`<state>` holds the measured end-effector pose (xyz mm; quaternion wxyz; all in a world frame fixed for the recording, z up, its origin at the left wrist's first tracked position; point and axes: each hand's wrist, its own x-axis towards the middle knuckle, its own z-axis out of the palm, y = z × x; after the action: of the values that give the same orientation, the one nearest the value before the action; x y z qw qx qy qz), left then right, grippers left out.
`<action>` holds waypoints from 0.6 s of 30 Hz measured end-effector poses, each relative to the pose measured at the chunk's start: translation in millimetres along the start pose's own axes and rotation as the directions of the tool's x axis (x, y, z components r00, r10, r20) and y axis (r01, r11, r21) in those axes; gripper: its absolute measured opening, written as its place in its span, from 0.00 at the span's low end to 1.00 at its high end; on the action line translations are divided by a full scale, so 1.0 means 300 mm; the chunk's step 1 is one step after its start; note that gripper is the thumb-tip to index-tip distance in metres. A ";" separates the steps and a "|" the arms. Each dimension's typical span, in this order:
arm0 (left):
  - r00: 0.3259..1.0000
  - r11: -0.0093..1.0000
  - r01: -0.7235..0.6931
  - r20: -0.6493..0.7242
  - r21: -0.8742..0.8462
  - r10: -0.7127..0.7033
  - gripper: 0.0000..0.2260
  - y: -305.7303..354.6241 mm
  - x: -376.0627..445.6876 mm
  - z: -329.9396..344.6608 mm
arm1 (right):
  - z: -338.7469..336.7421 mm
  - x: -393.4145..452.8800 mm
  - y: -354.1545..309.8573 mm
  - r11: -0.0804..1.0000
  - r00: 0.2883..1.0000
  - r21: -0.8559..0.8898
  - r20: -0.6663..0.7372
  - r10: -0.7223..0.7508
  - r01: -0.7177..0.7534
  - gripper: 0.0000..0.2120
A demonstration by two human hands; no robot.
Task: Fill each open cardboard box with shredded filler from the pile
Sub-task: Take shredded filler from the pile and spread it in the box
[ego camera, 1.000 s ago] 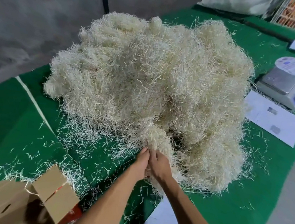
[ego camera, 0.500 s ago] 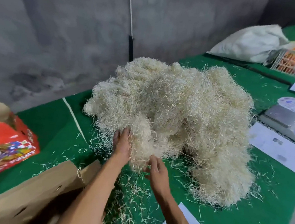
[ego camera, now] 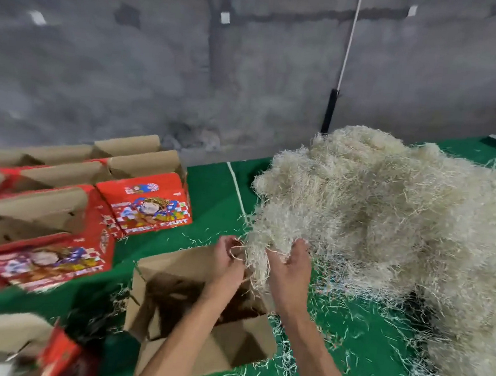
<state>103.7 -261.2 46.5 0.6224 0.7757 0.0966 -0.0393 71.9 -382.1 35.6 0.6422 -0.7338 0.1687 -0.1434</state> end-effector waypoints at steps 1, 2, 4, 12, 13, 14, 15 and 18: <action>0.996 0.995 -0.048 -0.081 -0.083 0.041 0.11 -0.009 -0.014 -0.060 | 0.039 -0.008 -0.018 1.000 1.000 0.013 -0.010 0.022 -0.022 0.34; 0.990 0.991 -0.080 -0.122 -0.104 0.067 0.07 -0.018 -0.031 -0.111 | 0.078 -0.023 -0.040 0.999 0.999 -0.003 -0.010 0.035 -0.035 0.26; 0.990 0.993 -0.093 -0.117 -0.074 0.084 0.13 -0.040 -0.053 -0.176 | 0.160 -0.057 -0.071 0.987 0.998 -0.160 0.057 -0.018 0.027 0.19; 0.945 0.996 0.006 -0.326 -0.086 -0.034 0.20 -0.091 0.007 -0.472 | 0.290 -0.038 -0.070 0.996 0.964 -0.091 0.264 0.030 -0.007 0.18; 0.922 0.988 -0.005 -0.382 -0.157 -0.056 0.23 -0.083 0.021 -0.508 | 0.288 -0.023 -0.077 0.999 0.967 -0.047 0.254 0.029 -0.018 0.18; 0.896 0.984 -0.056 -0.443 -0.167 -0.024 0.24 -0.075 0.026 -0.523 | 0.289 -0.024 -0.096 0.997 0.972 -0.078 0.234 -0.009 0.028 0.19; 0.889 0.974 -0.102 -0.459 -0.201 -0.002 0.24 -0.050 0.014 -0.513 | 0.301 -0.039 -0.106 0.986 0.973 -0.128 0.217 -0.080 0.110 0.19; 0.936 0.963 -0.040 -0.346 -0.266 -0.057 0.12 -0.060 -0.014 -0.400 | 0.377 -0.098 -0.117 0.986 0.951 -0.125 0.300 -0.069 0.111 0.14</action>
<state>88.8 -141.0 56.6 0.6944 0.6782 0.2137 0.1105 96.0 -264.3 55.3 0.5998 -0.7972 0.0472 -0.0494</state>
